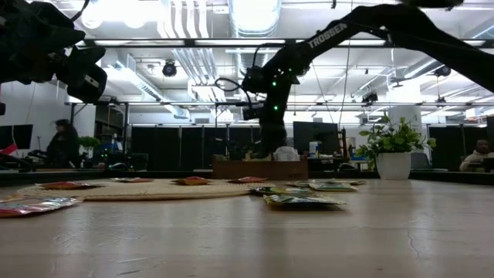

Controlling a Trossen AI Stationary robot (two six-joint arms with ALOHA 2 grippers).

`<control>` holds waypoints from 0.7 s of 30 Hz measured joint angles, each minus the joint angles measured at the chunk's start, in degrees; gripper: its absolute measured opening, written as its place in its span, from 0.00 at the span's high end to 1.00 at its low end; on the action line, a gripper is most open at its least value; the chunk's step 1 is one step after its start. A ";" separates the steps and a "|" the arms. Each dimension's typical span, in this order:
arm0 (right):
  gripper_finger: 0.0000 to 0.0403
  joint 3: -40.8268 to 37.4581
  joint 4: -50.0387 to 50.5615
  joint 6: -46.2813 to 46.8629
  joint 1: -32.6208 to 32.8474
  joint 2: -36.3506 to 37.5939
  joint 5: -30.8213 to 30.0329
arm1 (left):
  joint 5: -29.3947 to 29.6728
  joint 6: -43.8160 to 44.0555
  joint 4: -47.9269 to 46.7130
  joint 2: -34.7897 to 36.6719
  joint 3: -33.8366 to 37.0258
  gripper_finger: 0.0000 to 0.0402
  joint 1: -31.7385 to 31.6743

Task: Pick & Place Tea
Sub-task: Put the yellow tea bag into the middle section of the wooden organizer

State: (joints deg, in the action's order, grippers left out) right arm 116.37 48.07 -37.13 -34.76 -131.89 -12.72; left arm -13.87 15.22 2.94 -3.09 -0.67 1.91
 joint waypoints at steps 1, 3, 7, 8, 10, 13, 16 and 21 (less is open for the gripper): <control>0.18 0.20 0.25 0.32 0.00 0.37 0.60 | -0.01 0.00 0.00 0.00 0.00 0.66 0.01; 0.18 0.35 0.89 1.09 -0.02 1.37 3.06 | 0.00 0.00 0.00 -0.02 0.00 0.66 0.02; 0.17 0.40 3.12 3.54 0.00 3.92 9.71 | 0.00 0.00 0.00 -0.02 0.00 0.66 0.01; 0.17 0.40 3.69 4.39 0.00 4.50 11.40 | -0.01 0.00 0.00 -0.02 0.00 0.66 0.02; 0.18 0.38 4.97 6.20 0.00 5.67 14.88 | 0.00 0.00 0.00 -0.02 0.00 0.66 0.02; 0.18 0.33 7.61 9.02 0.12 7.46 18.77 | 0.00 0.00 0.00 -0.02 0.00 0.66 0.00; 0.19 0.33 11.33 11.64 0.51 8.81 21.42 | -0.01 0.00 0.00 -0.02 0.00 0.66 0.01; 0.19 0.22 18.48 13.17 1.97 10.38 25.38 | 0.00 0.00 0.00 -0.02 0.00 0.66 0.00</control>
State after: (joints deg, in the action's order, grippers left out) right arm 116.60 66.56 -23.97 -32.79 -121.51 12.67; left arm -13.87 15.22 2.94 -3.11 -0.67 1.91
